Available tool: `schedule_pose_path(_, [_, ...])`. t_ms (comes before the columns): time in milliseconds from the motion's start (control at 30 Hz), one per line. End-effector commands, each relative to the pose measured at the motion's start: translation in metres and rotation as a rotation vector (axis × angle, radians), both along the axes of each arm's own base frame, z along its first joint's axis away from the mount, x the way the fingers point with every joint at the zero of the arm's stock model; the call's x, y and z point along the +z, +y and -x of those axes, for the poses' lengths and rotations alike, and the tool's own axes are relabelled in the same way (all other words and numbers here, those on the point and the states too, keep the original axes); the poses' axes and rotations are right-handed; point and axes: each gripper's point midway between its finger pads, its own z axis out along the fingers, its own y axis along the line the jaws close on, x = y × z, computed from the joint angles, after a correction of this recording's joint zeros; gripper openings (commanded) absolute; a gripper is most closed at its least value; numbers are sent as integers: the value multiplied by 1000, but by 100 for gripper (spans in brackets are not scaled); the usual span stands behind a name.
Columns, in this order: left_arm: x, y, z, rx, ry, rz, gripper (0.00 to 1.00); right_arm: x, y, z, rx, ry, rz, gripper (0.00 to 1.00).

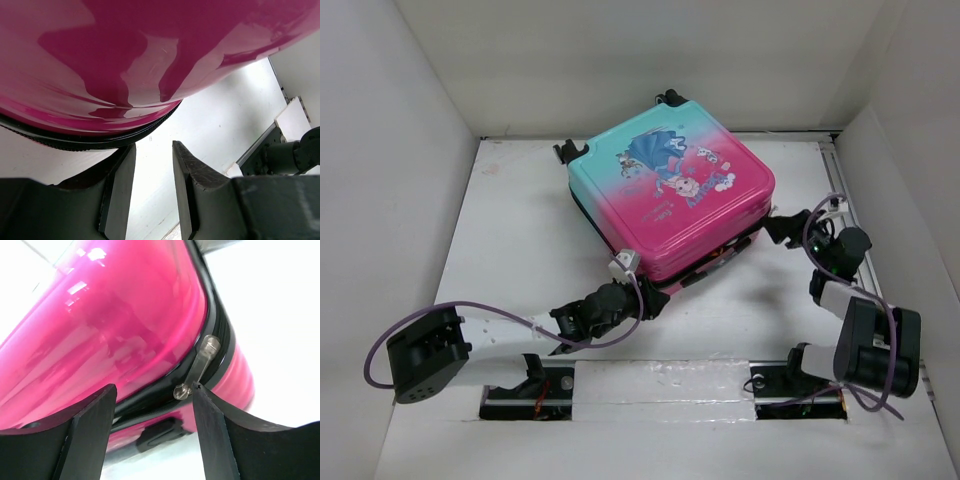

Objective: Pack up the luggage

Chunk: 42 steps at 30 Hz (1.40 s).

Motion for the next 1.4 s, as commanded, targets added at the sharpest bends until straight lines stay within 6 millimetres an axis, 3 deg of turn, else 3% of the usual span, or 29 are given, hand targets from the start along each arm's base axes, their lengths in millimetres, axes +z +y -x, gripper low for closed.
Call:
schedule_pose_path(0, [36, -2, -17, 60, -83, 74, 31, -7, -14, -9, -84, -1, 134, 68])
schedule_pose_path(133, [36, -3, -15, 52, -81, 76, 31, -14, -21, -9, -136, 130, 122, 68])
schedule_pose_path(233, [42, -4, -16, 52, -89, 92, 31, 0, -29, -7, -190, 116, 157, 68])
schedule_pose_path(333, [38, -5, -16, 52, -86, 87, 31, 12, -38, -14, -240, 100, 179, 69])
schedule_pose_path(367, [46, -9, -18, 52, -97, 112, 31, 8, -39, -25, -215, 115, 188, 70])
schedule_pose_path(400, [42, -10, -18, 52, -92, 101, 31, 19, -35, -27, -186, 87, 187, 70])
schedule_pose_path(433, [46, -13, -20, 52, -95, 106, 30, -1, -29, -33, -121, 142, 174, 66])
schedule_pose_path(533, [52, -20, -20, 33, -102, 134, 30, 3, 2, -33, 119, 51, 115, 61])
schedule_pose_path(567, [54, -22, -18, 22, -103, 144, 30, -9, 7, -31, 153, 89, 61, 60])
schedule_pose_path(600, [50, -24, -17, 11, -96, 134, 30, 2, 11, -31, 179, 9, 65, 60])
schedule_pose_path(700, [50, -26, -18, 11, -95, 132, 30, -9, 25, -22, 230, 48, -2, 59])
schedule_pose_path(733, [50, -26, -18, 11, -95, 132, 30, -4, 38, -17, 269, 11, 0, 59])
schedule_pose_path(833, [48, -19, -24, 67, -107, 97, 30, -10, 63, -7, 344, 21, -16, 59])
schedule_pose_path(967, [59, -5, -29, 122, -131, 90, 30, -15, 82, 2, 397, 29, -25, 58])
schedule_pose_path(1033, [63, -1, -27, 122, -136, 103, 31, -14, 88, 7, 404, 37, -34, 57])
schedule_pose_path(1067, [56, 2, -27, 130, -130, 82, 31, -11, 92, 10, 409, 29, -32, 57])
schedule_pose_path(1133, [55, 4, -26, 130, -130, 82, 31, -9, 90, 11, 385, 11, -3, 61])
schedule_pose_path(1200, [49, 6, -27, 140, -125, 62, 31, -24, 84, 10, 326, 78, 21, 64])
schedule_pose_path(1367, [38, 9, -28, 154, -100, 31, 31, -37, 83, 12, 306, 94, 98, 66])
